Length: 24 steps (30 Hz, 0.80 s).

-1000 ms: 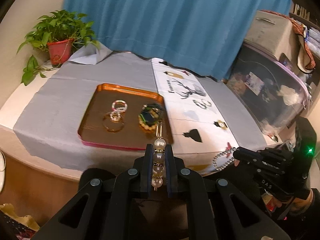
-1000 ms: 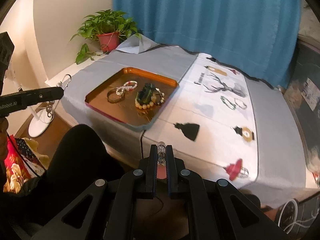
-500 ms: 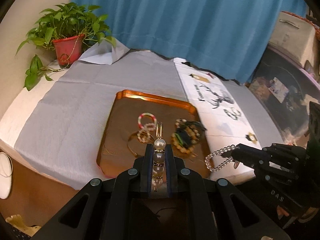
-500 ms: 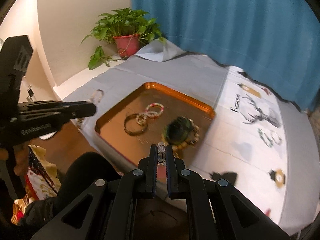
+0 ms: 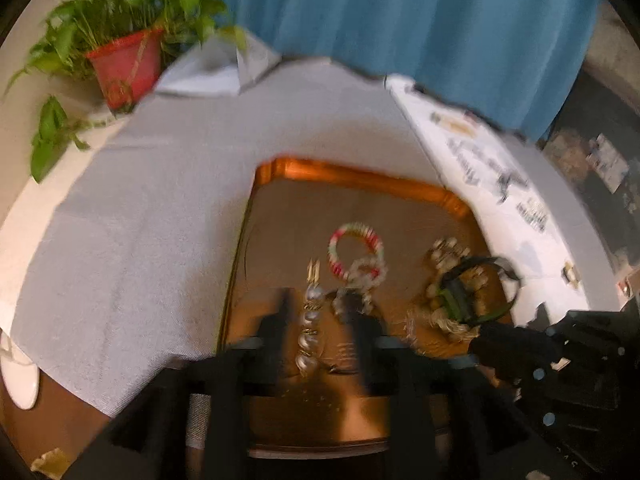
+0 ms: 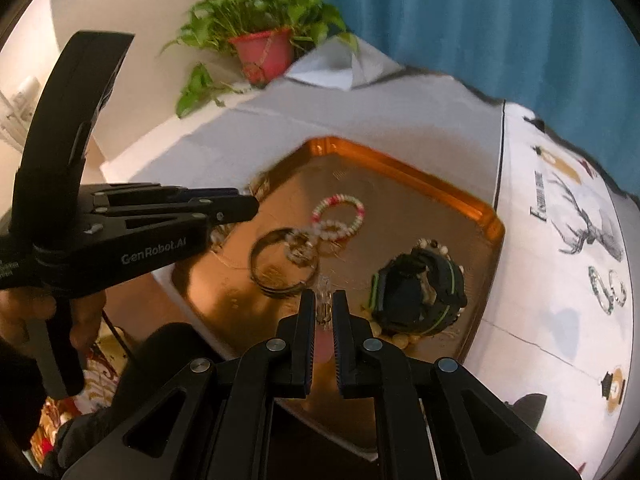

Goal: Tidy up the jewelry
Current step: 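Open both tools to drop the pin and trinket into the tray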

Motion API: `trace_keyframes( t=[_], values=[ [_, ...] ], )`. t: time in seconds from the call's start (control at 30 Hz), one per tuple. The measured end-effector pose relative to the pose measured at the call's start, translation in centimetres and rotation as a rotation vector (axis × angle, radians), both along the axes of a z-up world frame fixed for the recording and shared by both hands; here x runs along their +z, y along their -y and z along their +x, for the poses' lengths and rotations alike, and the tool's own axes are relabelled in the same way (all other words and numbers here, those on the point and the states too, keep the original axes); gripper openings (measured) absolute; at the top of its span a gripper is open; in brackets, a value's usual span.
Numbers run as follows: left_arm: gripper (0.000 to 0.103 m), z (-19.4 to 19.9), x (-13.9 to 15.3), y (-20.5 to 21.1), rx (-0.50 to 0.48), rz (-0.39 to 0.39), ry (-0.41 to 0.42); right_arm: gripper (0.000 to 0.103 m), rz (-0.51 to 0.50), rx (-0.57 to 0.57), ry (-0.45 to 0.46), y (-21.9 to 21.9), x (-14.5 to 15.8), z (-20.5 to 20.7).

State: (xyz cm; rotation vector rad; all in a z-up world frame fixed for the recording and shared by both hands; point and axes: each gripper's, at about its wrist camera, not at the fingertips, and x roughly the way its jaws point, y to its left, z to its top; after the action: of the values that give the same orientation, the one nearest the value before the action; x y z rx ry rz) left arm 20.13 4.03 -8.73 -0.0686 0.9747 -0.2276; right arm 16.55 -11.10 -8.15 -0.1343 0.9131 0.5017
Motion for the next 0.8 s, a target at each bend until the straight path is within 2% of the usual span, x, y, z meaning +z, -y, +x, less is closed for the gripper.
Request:
trace_keyframes(
  t=[0.03,0.07,0.1,0.17,0.27,0.43,0.63,0.8],
  values=[
    [0.076,0.0,-0.3,0.0,0.019,0.014,-0.012,0.015,-0.010,-0.010,-0.014,0.1,-0.4,0.2],
    [0.082,-0.3,-0.4,0.0,0.036,0.020,-0.002,0.029,-0.011,-0.016,-0.025,0.3,-0.7,0.3],
    [0.082,-0.8,-0.4,-0.1,0.046,0.016,0.016,0.046,-0.005,-0.022,-0.039,0.6,-0.9,0.2],
    [0.082,-1.9,-0.4,-0.3,0.055,0.028,0.014,0.055,0.012,-0.029,-0.042,1.5,-0.9,-0.7],
    [0.082,-4.5,-0.3,-0.6,0.105,0.029,0.007,0.056,-0.011,-0.032,-0.036,2.6,-0.7,-2.6],
    [0.082,-10.2,1.3,-0.1,0.120,0.006,0.008,0.058,-0.074,-0.091,0.027,5.3,0.6,-6.8],
    [0.083,-15.5,3.3,2.1,0.078,0.018,0.018,0.059,-0.053,-0.172,0.051,8.6,2.7,-11.5],
    [0.084,-19.0,5.7,3.7,0.050,0.043,0.081,0.059,-0.054,-0.208,0.100,10.2,4.3,-14.9]
  ],
)
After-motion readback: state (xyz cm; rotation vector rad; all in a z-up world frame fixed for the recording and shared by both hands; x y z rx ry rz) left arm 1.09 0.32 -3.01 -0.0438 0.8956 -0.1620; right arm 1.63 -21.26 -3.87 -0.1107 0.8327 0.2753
